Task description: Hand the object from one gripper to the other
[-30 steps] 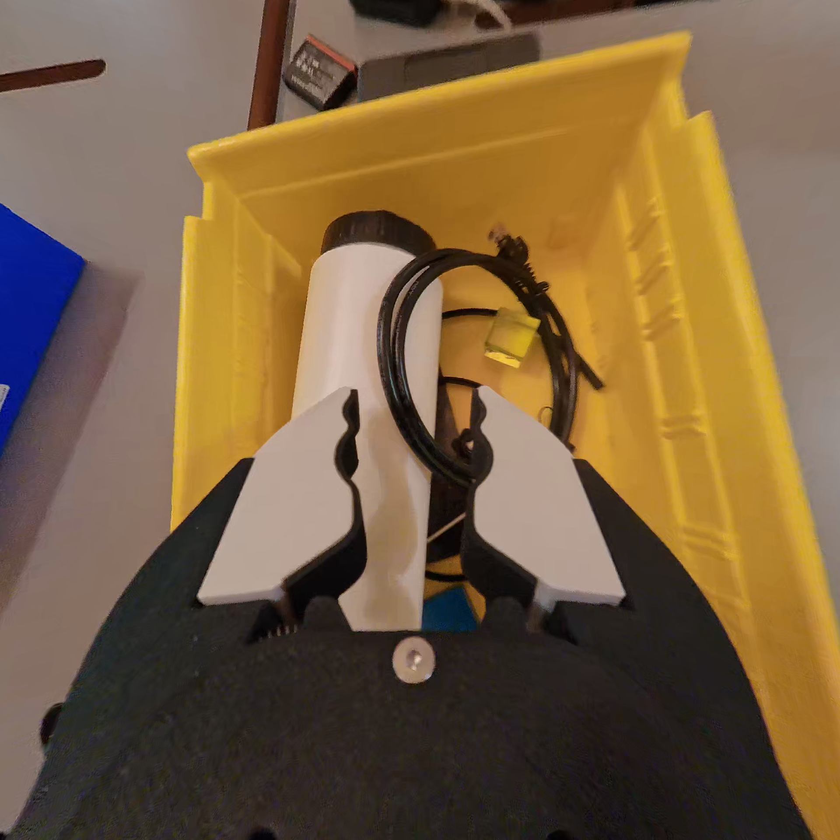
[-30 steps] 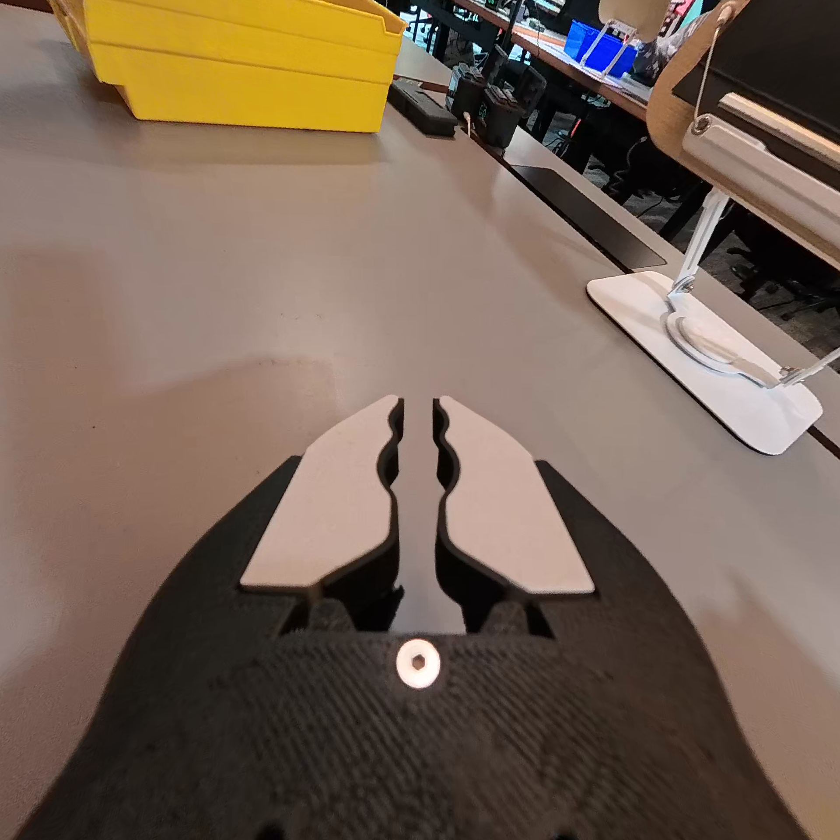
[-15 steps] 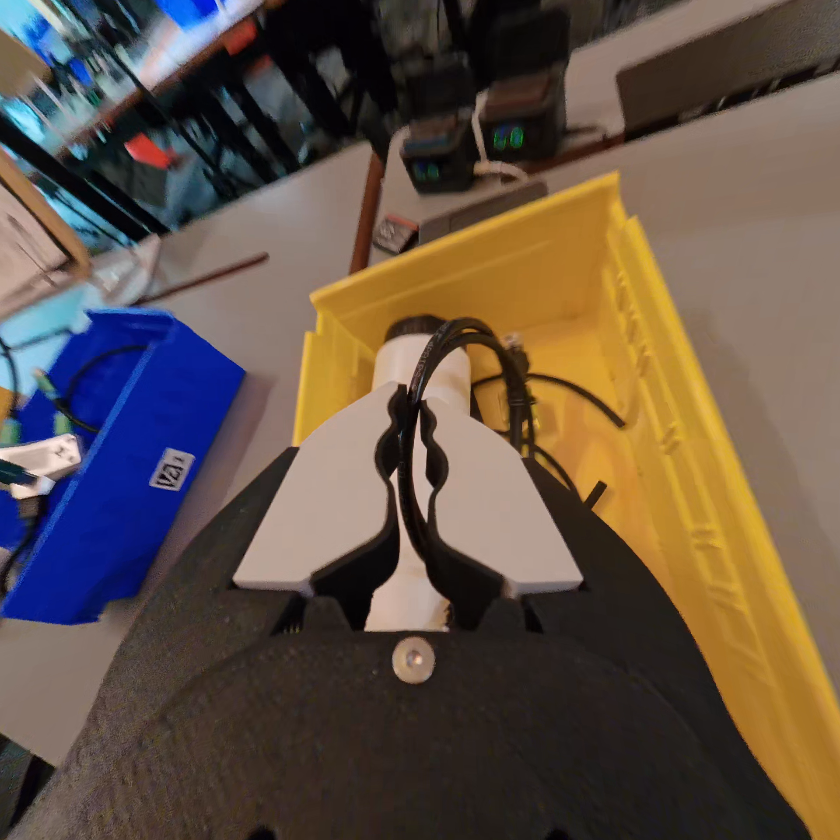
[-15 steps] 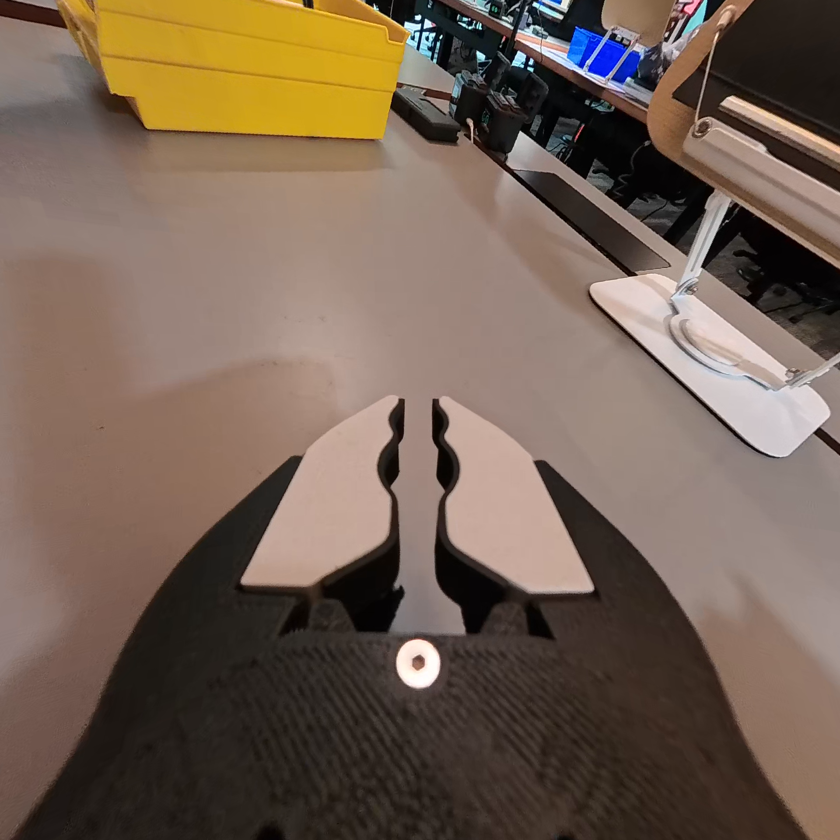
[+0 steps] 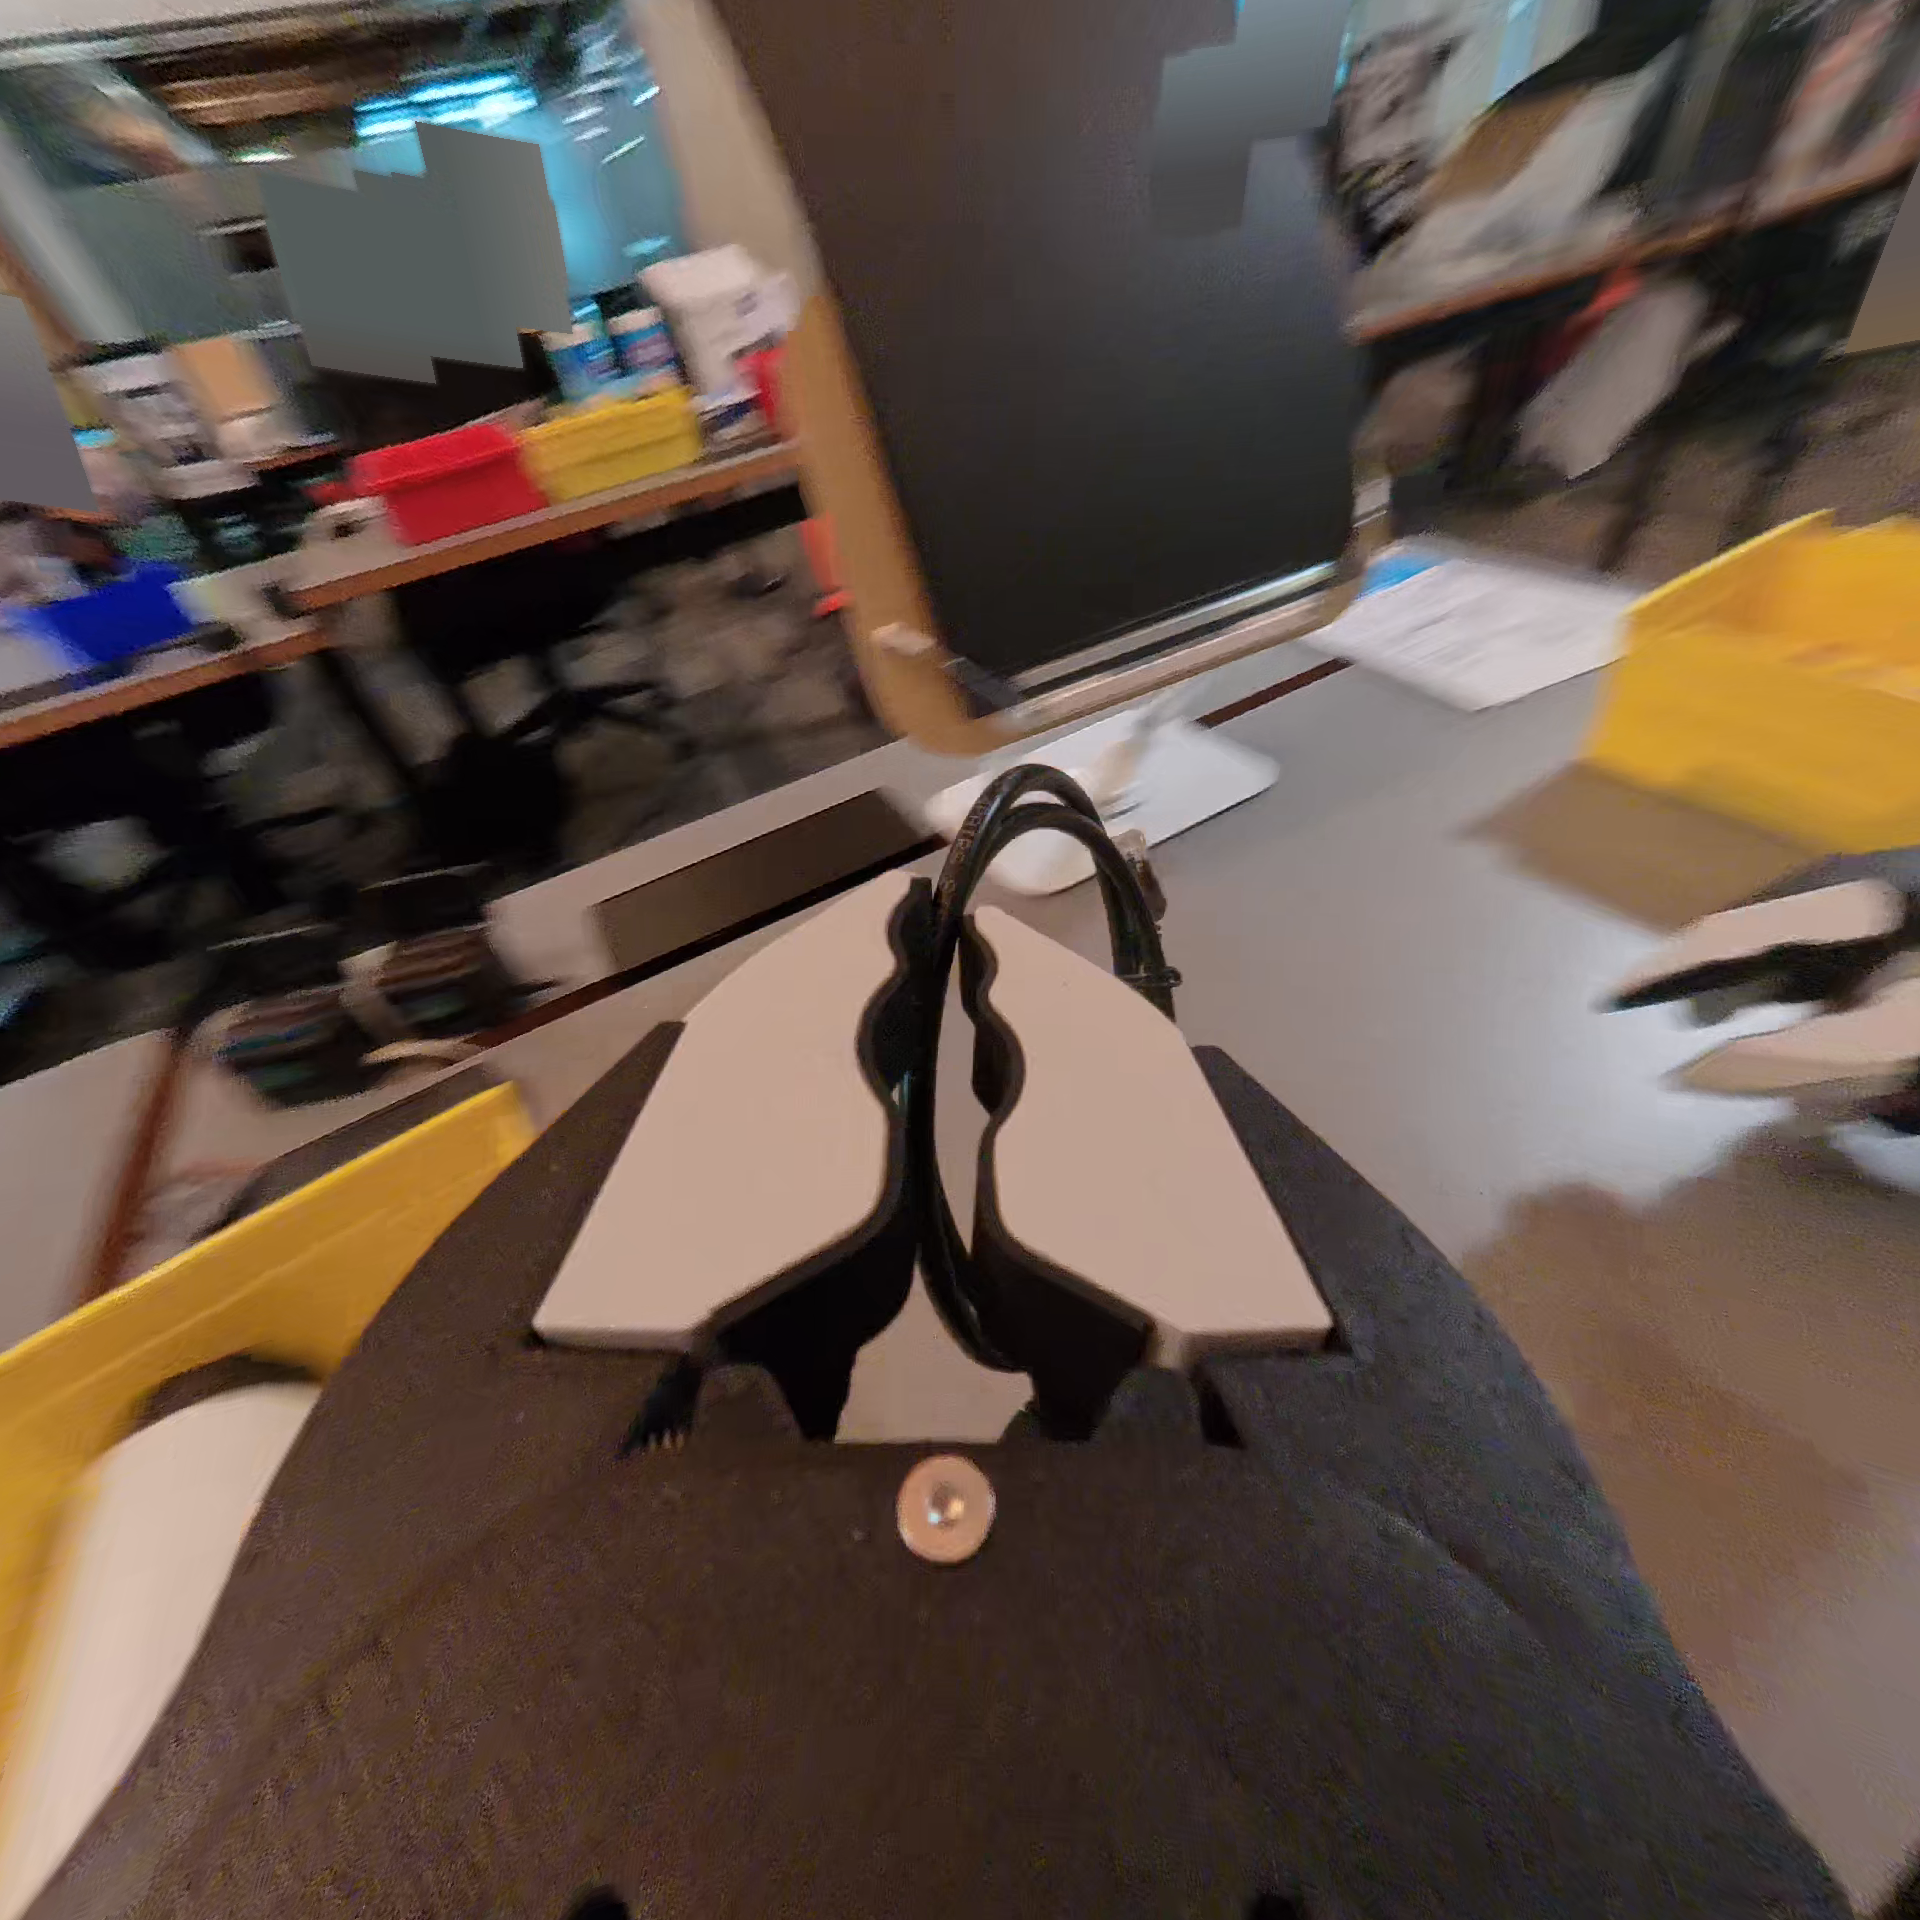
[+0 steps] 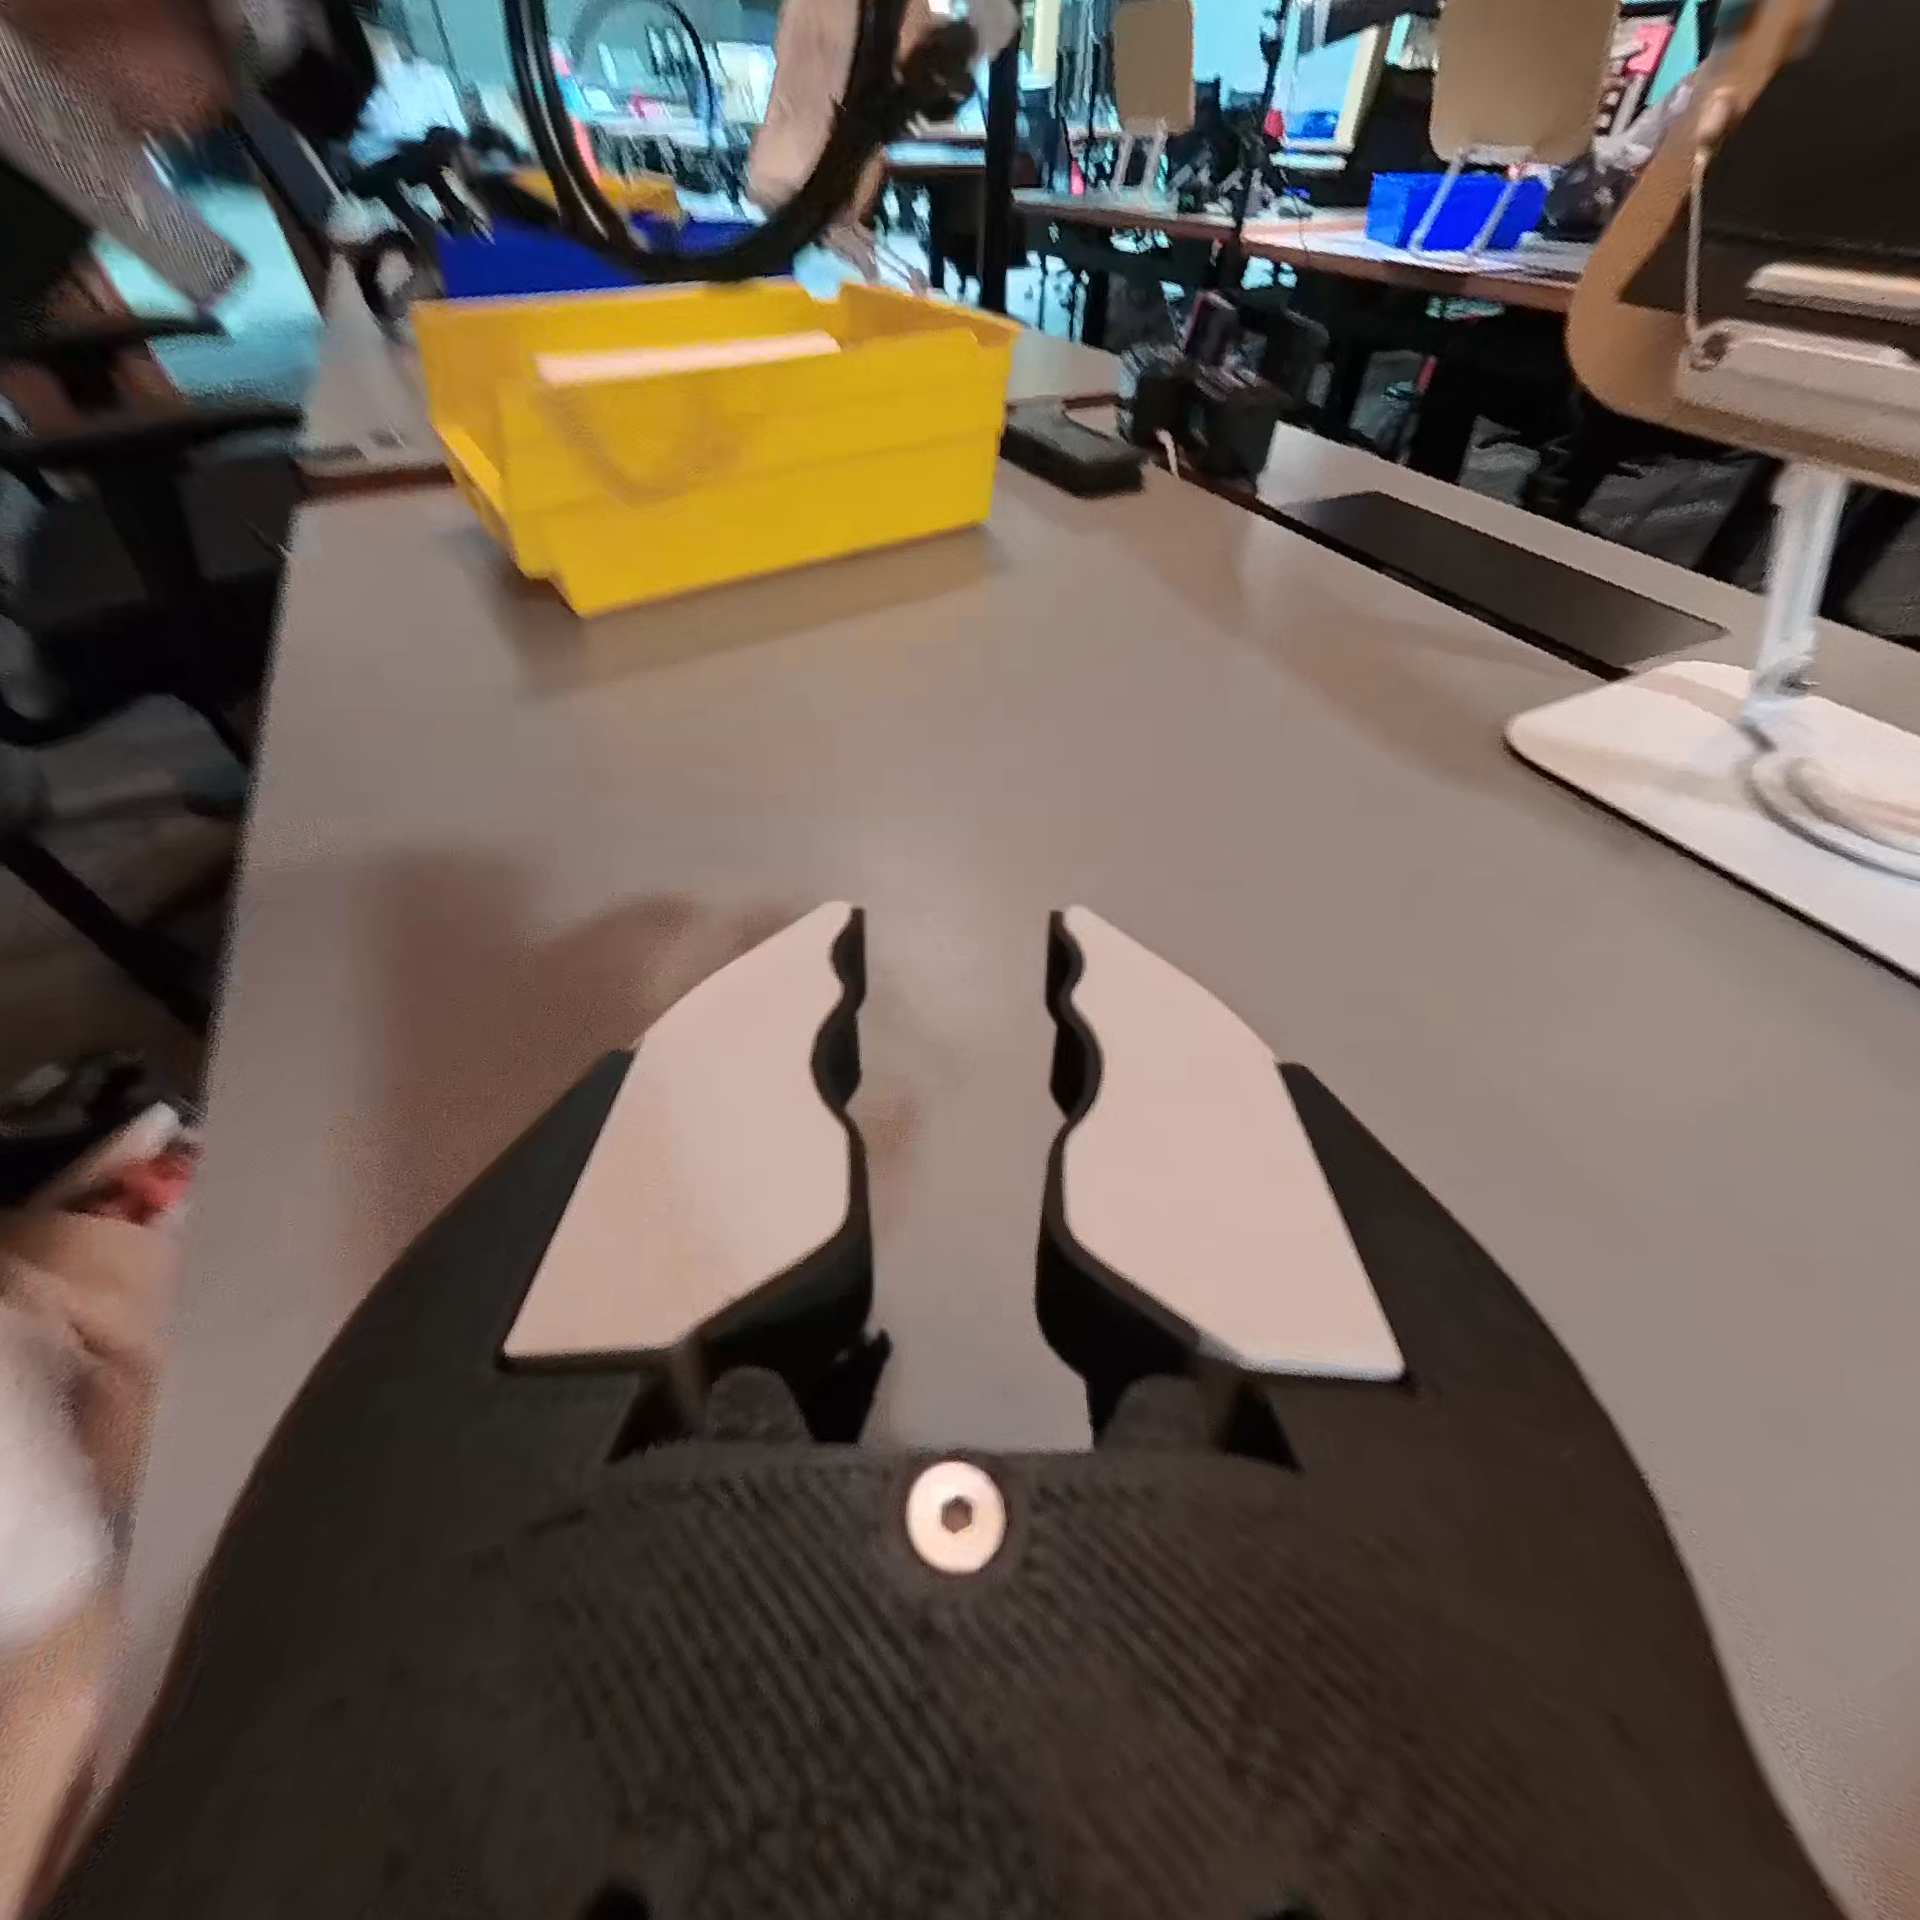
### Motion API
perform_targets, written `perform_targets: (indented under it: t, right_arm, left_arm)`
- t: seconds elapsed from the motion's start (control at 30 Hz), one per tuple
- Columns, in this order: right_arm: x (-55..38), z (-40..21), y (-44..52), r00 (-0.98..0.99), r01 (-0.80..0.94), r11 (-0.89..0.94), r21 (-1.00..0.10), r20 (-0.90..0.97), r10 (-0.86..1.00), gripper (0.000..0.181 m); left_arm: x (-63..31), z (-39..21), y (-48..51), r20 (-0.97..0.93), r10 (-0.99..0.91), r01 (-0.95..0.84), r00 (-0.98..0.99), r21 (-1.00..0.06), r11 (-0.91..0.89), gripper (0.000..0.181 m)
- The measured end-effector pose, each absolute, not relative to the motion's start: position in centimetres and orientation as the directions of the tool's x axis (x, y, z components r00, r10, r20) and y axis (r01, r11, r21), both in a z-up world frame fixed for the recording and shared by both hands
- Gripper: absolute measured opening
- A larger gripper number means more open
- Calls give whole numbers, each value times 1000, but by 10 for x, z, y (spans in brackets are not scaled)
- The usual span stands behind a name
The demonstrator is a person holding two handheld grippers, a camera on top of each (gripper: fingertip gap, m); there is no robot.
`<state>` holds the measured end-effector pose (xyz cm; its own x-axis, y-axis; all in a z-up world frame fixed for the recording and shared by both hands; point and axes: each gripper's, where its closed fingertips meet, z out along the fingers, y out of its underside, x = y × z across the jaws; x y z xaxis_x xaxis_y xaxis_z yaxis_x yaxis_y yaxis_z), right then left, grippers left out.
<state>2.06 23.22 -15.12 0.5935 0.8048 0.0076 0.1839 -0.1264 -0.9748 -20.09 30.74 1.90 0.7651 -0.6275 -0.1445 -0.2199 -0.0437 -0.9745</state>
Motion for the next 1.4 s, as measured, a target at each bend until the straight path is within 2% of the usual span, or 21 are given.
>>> perform_targets:
  t: [0.07, 0.13, 0.23, 0.3, 0.4, 0.43, 0.47, 0.57, 0.67, 0.7, 0.77, 0.8, 1.07, 1.17, 1.27, 1.33, 1.4]
  right_arm:
    - [6, -142, 228, 577, 93, -150, -984, -69, 814, 49]
    - [-5, -135, 227, 573, 18, -182, -983, -139, 807, 72]
    - [-13, -114, 216, 501, -167, -220, -961, -275, 821, 78]
    - [-8, -99, 211, 424, -303, -255, -918, -369, 827, 75]
    - [11, -85, 212, 362, -446, -280, -850, -458, 812, 60]
    - [18, -90, 216, 396, -439, -291, -850, -473, 787, 48]
    - [24, -99, 219, 447, -394, -290, -872, -457, 769, 18]
    - [34, -108, 222, 469, -328, -308, -893, -437, 768, 17]
    - [49, -109, 228, 452, -365, -329, -871, -475, 755, 17]
    - [55, -110, 230, 451, -371, -339, -864, -487, 748, 17]
    - [66, -111, 234, 451, -388, -342, -856, -500, 739, 16]
    - [72, -111, 236, 451, -398, -343, -851, -507, 734, 16]
    - [117, -121, 246, 455, -508, -371, -777, -608, 651, 13]
    - [130, -114, 241, 397, -591, -347, -728, -637, 661, 13]
    - [137, -105, 233, 309, -661, -342, -667, -658, 687, 13]
    - [137, -99, 227, 258, -690, -348, -635, -665, 701, 12]
    - [132, -86, 221, 193, -726, -348, -593, -662, 725, 13]
  left_arm:
    - [-161, 17, 289, -65, -732, -124, 678, -992, -27, 7]
    - [-128, 16, 275, 8, -802, -28, 597, -999, -30, 7]
    - [-85, 4, 262, 140, -867, 77, 478, -990, -118, 8]
    - [-62, -7, 256, 209, -884, 115, 418, -978, -177, 8]
    - [-32, -27, 251, 247, -891, 121, 381, -969, -217, 8]
    - [-26, -30, 251, 258, -888, 137, 380, -966, -221, 8]
    - [-23, -30, 252, 269, -882, 167, 387, -961, -220, 7]
    - [-11, -33, 252, 291, -887, 194, 359, -953, -235, 7]
    - [-2, -40, 258, 292, -887, 171, 356, -954, -246, 7]
    - [0, -42, 260, 287, -888, 165, 359, -956, -242, 11]
    - [0, -44, 269, 285, -878, 180, 385, -956, -232, 35]
    - [0, -46, 272, 281, -877, 183, 391, -957, -225, 39]
    - [27, -84, 258, 179, -928, 46, 327, -984, -174, 44]
    - [37, -94, 238, 197, -953, 33, 230, -980, -194, 46]
    - [40, -104, 213, 452, -891, 107, -42, -885, -454, 46]
    - [40, -120, 207, 656, -727, 112, -202, -722, -682, 50]
    - [45, -136, 204, 775, -561, 87, -293, -562, -822, 49]
